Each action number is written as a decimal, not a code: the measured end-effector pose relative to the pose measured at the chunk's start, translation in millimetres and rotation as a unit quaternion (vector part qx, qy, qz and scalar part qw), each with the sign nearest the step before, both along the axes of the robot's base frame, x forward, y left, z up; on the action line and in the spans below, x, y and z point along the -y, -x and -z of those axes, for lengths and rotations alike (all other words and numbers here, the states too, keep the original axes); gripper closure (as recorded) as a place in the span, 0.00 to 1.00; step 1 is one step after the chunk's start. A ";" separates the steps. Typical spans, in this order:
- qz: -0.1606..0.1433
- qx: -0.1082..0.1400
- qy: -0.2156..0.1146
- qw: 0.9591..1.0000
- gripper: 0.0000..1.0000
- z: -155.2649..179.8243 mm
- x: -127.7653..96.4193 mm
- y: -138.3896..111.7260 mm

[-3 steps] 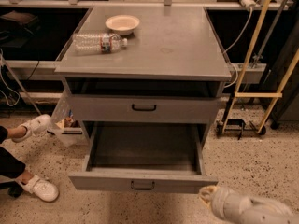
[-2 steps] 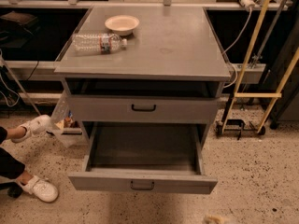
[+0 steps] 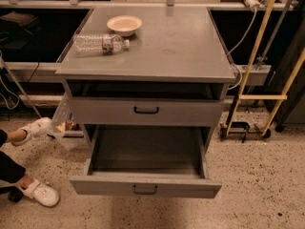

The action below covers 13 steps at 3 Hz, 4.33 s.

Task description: Open middle drawer

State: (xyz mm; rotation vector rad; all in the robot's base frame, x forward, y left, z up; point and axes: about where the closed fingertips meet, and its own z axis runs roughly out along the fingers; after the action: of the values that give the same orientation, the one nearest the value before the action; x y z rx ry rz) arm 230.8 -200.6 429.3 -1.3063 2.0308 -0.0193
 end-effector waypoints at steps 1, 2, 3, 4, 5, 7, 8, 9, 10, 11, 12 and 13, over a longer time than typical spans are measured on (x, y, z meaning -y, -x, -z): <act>0.000 0.000 0.000 1.000 0.58 -0.1 -0.2 -0.7; 0.000 0.000 0.000 1.000 0.35 -0.1 -0.2 -0.7; 0.000 0.000 0.000 1.000 0.11 -0.1 -0.2 -0.7; 0.000 0.000 0.000 1.000 0.00 -0.1 -0.2 -0.7; 0.000 0.000 0.000 1.000 0.00 -0.1 -0.2 -0.7; -0.064 0.011 0.071 0.995 0.00 -38.4 -20.7 -71.1; -0.148 0.024 0.125 0.981 0.00 -83.1 -59.2 -119.3; -0.189 0.023 0.142 0.971 0.00 -101.5 -81.7 -126.6; -0.189 0.024 0.142 0.971 0.00 -102.1 -81.6 -127.1; -0.183 0.033 0.153 0.970 0.00 -125.4 -71.3 -156.5; -0.208 0.086 0.167 0.960 0.00 -205.6 -91.7 -230.5; -0.239 0.100 0.171 0.951 0.00 -259.4 -116.4 -294.0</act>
Offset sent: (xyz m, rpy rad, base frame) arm 0.0007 0.0002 0.0001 0.0005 -0.0001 0.0003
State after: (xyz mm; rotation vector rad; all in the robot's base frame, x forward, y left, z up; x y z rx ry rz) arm 524.8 -84.2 688.7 -1.9040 1.5407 -0.2812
